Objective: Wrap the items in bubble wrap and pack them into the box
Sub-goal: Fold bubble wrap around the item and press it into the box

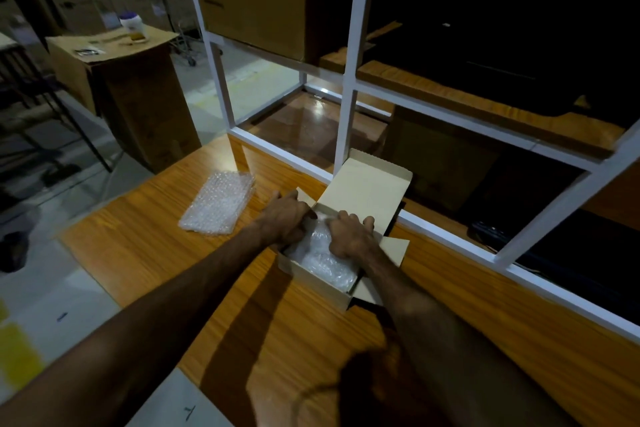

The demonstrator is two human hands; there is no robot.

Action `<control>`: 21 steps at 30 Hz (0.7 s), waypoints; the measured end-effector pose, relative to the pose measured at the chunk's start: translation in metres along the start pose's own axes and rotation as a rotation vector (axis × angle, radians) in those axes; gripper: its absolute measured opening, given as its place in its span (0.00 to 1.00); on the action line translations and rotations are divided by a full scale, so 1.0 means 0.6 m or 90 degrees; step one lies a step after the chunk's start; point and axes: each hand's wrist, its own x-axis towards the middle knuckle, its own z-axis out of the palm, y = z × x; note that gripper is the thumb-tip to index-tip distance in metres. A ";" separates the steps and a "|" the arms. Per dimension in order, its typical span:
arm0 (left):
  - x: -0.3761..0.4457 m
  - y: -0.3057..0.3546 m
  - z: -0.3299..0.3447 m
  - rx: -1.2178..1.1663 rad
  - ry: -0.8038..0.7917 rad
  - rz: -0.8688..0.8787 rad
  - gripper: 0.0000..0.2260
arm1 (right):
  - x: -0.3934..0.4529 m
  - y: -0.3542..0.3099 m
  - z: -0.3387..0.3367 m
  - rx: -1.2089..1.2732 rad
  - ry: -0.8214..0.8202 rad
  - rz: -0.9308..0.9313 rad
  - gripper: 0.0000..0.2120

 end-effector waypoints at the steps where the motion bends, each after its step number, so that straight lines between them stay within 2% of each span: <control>1: -0.008 -0.005 0.002 -0.003 0.013 -0.007 0.20 | -0.003 0.002 0.002 0.006 0.020 -0.009 0.19; 4: -0.026 -0.009 0.018 0.062 0.054 0.008 0.25 | 0.001 0.005 0.003 0.044 0.115 -0.072 0.22; 6: -0.033 -0.001 0.029 0.087 0.109 0.017 0.23 | 0.008 0.002 -0.001 0.062 0.147 -0.135 0.24; 11: -0.042 0.011 0.073 0.064 0.184 -0.006 0.18 | 0.020 -0.007 -0.012 0.023 0.122 -0.197 0.19; 15: -0.044 0.021 0.088 0.020 0.237 -0.096 0.28 | 0.024 -0.015 -0.008 -0.061 0.122 -0.231 0.13; 19: -0.040 0.022 0.094 -0.028 0.262 -0.172 0.30 | 0.026 -0.020 -0.013 -0.155 0.112 -0.256 0.14; 21: -0.041 0.021 0.097 -0.026 0.243 -0.198 0.33 | 0.024 -0.023 -0.011 -0.174 0.098 -0.253 0.14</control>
